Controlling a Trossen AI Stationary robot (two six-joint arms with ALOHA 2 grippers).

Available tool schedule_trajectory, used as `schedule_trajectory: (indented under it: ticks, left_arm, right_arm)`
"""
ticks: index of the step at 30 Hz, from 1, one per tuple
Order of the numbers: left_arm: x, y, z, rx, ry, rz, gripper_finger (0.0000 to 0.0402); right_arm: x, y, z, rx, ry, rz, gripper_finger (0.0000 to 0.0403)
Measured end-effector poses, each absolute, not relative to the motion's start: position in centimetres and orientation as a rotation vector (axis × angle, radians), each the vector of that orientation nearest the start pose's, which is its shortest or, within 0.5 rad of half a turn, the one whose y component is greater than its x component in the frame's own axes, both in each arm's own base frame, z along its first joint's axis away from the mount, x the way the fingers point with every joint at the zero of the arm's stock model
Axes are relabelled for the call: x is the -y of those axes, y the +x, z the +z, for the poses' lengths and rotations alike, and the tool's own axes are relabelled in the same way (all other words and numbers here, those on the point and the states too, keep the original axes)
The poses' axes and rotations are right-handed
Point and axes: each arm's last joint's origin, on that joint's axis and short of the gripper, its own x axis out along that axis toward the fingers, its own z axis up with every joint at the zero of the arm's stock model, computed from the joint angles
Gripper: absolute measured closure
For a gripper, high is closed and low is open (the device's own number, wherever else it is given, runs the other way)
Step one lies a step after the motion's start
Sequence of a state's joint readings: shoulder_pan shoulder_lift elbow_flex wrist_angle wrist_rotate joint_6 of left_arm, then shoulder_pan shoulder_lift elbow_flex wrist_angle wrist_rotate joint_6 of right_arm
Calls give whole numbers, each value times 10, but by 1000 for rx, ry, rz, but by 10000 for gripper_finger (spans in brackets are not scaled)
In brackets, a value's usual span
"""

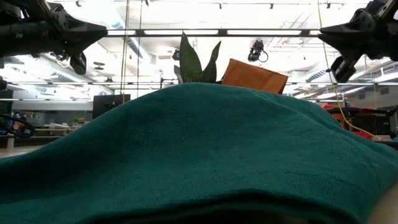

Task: Pick and placing Produce into tupperware
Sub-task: Return to Home Position

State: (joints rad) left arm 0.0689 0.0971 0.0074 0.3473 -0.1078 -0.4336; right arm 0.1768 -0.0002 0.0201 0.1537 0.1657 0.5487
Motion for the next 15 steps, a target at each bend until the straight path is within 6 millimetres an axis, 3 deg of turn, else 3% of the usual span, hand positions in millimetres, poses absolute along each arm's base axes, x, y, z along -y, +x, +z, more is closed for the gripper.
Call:
schedule_trajectory:
  ticks: [15]
  left_arm:
    - [-10, 100, 191, 292, -435, 117, 372]
  right_arm:
    - [-5, 95, 183, 164, 547, 49, 403]
